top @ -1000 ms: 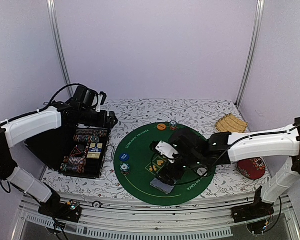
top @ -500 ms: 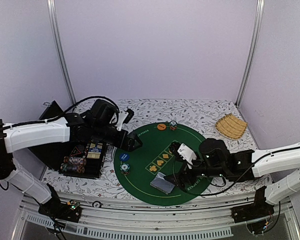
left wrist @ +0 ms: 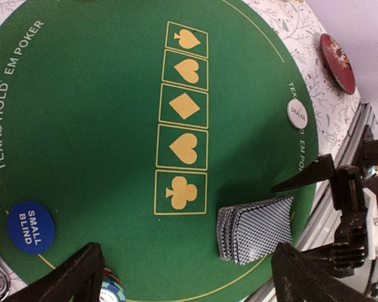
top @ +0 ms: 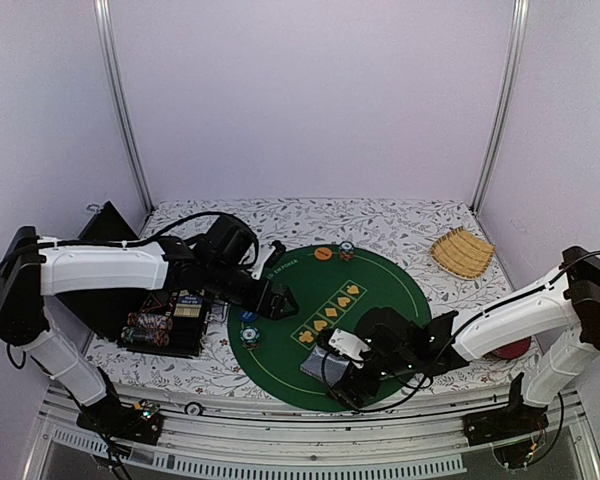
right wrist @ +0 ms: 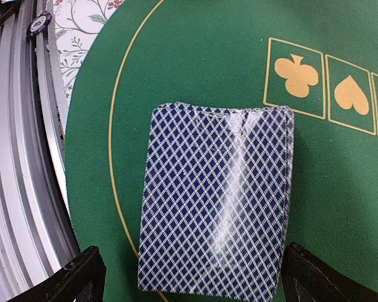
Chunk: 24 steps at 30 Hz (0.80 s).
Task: Distribute texas hold em gaming equipment
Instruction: Pick up the face-down deck piles from the poker table mat.
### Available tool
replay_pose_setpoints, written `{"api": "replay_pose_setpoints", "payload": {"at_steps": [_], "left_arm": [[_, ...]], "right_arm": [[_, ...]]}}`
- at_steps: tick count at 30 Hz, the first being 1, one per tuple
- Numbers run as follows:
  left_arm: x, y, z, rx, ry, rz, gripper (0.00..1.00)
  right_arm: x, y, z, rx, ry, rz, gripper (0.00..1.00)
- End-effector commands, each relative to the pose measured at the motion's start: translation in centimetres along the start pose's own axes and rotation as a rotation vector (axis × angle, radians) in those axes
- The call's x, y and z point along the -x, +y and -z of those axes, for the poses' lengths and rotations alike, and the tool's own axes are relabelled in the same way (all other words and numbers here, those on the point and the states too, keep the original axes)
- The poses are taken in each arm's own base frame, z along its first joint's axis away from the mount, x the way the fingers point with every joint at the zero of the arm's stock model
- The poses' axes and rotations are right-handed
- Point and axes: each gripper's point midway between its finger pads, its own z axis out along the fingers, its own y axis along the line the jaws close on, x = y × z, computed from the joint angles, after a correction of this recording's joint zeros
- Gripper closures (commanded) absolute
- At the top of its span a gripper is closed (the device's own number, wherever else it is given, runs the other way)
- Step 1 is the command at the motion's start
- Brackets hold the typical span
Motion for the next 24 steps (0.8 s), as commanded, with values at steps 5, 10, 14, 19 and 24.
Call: {"api": "replay_pose_setpoints", "payload": {"at_steps": [5,10,14,19,24], "left_arm": [[-0.5,-0.5,-0.9,-0.022,0.021,-0.005,0.05],[-0.7,-0.4,-1.0,-0.02,0.026,-0.003,0.06],[-0.8,-0.3,-1.0,-0.017,0.027,-0.005,0.07],[-0.9,-0.2,-1.1,-0.014,0.03,-0.006,0.07],[-1.1,-0.5,-1.3,-0.031,0.041,-0.009,0.07]], "right_arm": [[-0.6,-0.4,-2.4,-0.065,0.073,0.038,0.08],[-1.4,-1.0,-3.5,-0.1,0.11,0.041,0.24],[-1.8,-0.8,-3.9,-0.089,0.125,0.044,0.38],[-1.9,-0.8,-3.7,-0.092,0.131,0.054,0.51],[-1.1,-0.9,-3.2,-0.102,0.108,0.078,0.53]]}}
